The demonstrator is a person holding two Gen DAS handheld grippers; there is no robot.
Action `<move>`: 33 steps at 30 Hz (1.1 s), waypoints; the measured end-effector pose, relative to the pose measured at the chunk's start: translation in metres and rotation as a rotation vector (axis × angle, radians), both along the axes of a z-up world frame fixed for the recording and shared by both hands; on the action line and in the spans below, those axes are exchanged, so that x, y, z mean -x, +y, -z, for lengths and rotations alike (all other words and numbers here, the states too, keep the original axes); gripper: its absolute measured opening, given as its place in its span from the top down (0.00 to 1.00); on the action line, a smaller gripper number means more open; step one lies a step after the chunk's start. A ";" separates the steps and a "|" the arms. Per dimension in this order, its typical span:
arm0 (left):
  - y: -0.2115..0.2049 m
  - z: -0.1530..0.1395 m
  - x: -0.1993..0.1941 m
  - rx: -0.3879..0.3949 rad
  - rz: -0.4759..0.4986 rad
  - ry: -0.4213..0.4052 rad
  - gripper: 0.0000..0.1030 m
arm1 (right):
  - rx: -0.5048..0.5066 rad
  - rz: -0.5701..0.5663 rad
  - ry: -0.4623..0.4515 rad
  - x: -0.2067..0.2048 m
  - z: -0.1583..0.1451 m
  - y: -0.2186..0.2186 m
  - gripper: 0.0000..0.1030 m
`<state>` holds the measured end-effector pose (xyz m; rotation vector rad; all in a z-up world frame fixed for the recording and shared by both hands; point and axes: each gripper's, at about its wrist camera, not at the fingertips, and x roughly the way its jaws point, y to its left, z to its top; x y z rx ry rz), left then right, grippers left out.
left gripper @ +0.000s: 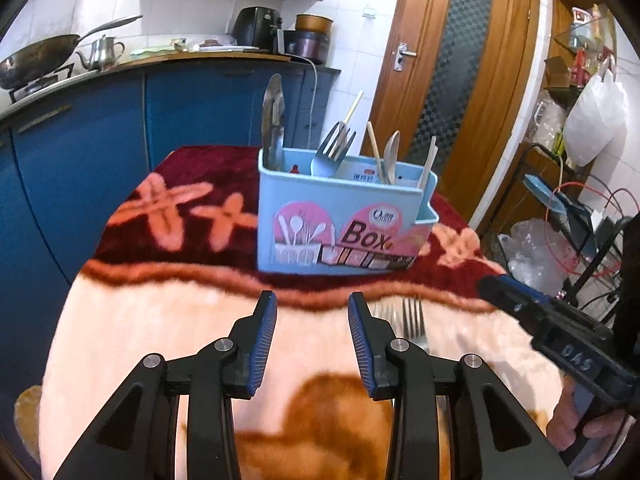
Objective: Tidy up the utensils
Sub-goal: 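Move the left tool to the last silver fork while the right tool grasps another fork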
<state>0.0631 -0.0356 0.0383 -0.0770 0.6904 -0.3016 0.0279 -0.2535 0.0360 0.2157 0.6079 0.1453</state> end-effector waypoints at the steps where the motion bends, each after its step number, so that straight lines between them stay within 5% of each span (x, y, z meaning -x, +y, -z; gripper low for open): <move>1: 0.000 0.002 0.003 -0.011 -0.001 0.003 0.64 | 0.002 -0.003 0.022 0.000 0.005 0.001 0.64; 20: 0.016 0.030 0.013 0.005 0.000 0.108 0.63 | 0.108 -0.077 0.332 -0.003 0.045 0.032 0.64; 26: 0.032 0.034 0.016 0.025 -0.028 0.118 0.63 | 0.137 -0.101 0.419 -0.013 0.050 0.042 0.78; 33: 0.042 0.039 0.015 0.048 -0.042 0.128 0.63 | 0.143 -0.101 0.477 -0.025 0.053 0.047 0.77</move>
